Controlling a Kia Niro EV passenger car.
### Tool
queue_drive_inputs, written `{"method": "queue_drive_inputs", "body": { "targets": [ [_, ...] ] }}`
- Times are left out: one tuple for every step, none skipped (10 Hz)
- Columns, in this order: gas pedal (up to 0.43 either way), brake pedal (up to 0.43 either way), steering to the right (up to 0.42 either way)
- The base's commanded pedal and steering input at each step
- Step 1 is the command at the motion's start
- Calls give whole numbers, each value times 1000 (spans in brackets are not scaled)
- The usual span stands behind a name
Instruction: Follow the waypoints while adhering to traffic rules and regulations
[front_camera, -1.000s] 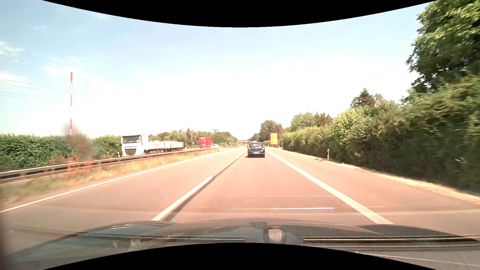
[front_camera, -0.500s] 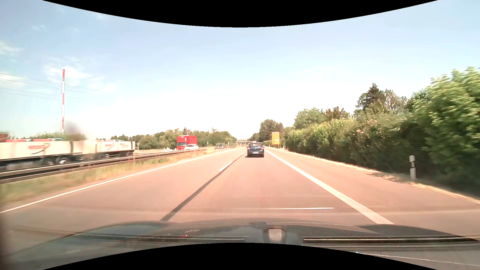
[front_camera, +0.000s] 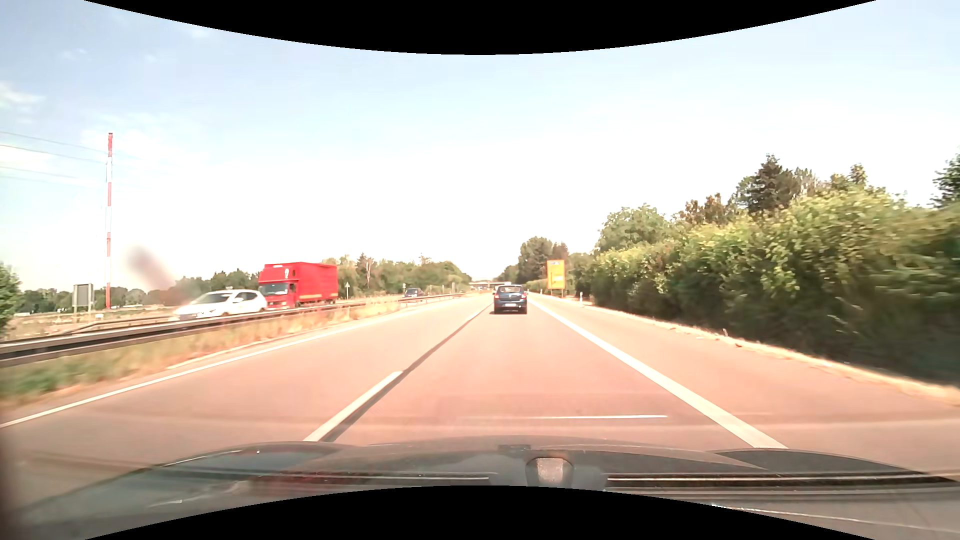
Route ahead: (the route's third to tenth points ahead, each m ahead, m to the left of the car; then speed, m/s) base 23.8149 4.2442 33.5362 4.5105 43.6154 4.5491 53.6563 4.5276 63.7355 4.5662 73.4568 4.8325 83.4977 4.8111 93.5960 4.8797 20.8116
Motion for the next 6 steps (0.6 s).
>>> {"method": "queue_drive_inputs", "body": {
  "targets": [
    [299,0,-1],
    [299,0,-1],
    [287,0,-1],
    [268,0,-1],
    [248,0,-1],
    [248,0,-1]
  ]
}}
